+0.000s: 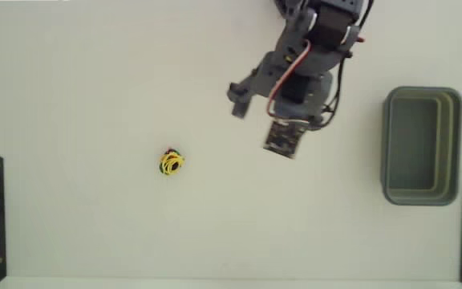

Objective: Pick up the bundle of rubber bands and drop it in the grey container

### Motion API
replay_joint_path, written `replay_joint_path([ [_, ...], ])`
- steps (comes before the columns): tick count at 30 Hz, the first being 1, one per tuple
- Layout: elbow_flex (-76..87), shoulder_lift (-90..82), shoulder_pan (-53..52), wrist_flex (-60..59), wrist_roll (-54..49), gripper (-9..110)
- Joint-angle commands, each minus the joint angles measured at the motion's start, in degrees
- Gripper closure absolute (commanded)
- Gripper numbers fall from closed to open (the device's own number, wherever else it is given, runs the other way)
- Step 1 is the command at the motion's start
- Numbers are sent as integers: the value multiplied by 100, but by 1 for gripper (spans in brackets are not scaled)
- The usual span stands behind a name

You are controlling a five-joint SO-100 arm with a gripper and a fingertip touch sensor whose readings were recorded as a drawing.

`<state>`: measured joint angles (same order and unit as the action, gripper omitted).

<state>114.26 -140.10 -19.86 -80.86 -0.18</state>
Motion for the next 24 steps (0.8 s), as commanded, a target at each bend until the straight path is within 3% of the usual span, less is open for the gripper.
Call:
replay_joint_path([
  [1,30,-202,-268,-110,18,-9],
  [24,30,-202,-1694,-110,18,-9],
])
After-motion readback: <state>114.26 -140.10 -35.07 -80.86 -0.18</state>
